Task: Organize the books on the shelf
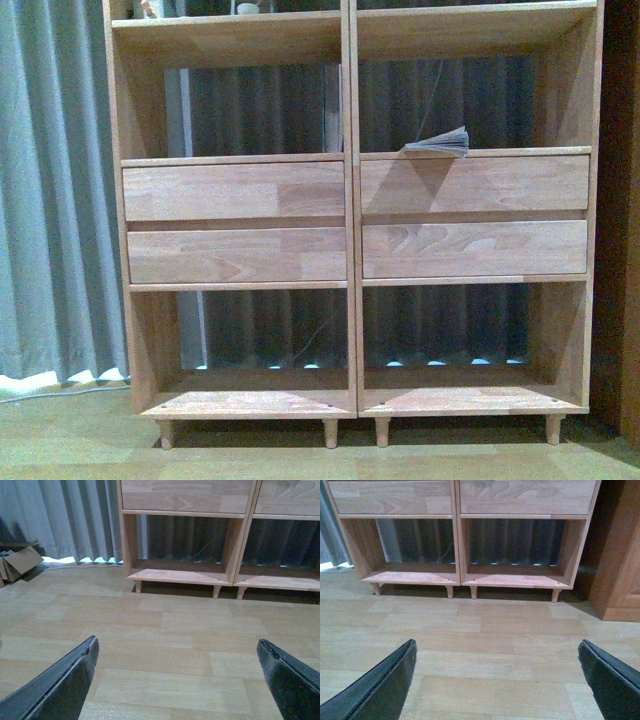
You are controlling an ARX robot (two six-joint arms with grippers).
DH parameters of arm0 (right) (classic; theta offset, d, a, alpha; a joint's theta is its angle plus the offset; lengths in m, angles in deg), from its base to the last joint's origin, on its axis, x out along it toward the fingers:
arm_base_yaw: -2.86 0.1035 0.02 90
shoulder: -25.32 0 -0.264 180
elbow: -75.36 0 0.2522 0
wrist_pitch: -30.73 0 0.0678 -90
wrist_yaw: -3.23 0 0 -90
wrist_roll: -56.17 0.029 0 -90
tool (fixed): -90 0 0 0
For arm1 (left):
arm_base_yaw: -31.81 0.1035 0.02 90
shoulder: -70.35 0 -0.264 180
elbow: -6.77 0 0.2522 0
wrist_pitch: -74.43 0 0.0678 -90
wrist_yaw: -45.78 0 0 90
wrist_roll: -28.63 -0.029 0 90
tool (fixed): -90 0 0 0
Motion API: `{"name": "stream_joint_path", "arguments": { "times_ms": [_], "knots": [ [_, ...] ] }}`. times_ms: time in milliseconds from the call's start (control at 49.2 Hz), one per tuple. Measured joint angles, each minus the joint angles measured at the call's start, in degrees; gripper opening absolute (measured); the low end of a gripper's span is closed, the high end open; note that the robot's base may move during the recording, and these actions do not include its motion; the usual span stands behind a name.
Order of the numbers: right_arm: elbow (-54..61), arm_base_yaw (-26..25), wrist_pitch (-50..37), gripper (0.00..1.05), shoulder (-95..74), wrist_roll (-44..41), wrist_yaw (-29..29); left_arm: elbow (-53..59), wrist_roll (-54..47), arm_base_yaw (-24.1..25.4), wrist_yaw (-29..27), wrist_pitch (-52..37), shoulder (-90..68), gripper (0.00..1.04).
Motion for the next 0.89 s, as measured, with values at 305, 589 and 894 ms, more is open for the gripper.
{"name": "stream_joint_path", "arguments": {
  "times_ms": [305, 589, 894],
  "knots": [
    [0.0, 0.0, 0.0, 0.98, 0.0, 0.0, 0.0, 0.0, 0.0, 0.0, 0.0, 0.0, 0.0, 0.97],
    [0.0, 0.0, 0.0, 0.98, 0.0, 0.0, 0.0, 0.0, 0.0, 0.0, 0.0, 0.0, 0.0, 0.97],
    [0.0, 0.0, 0.0, 0.98, 0.0, 0.0, 0.0, 0.0, 0.0, 0.0, 0.0, 0.0, 0.0, 0.97]
  ]
}}
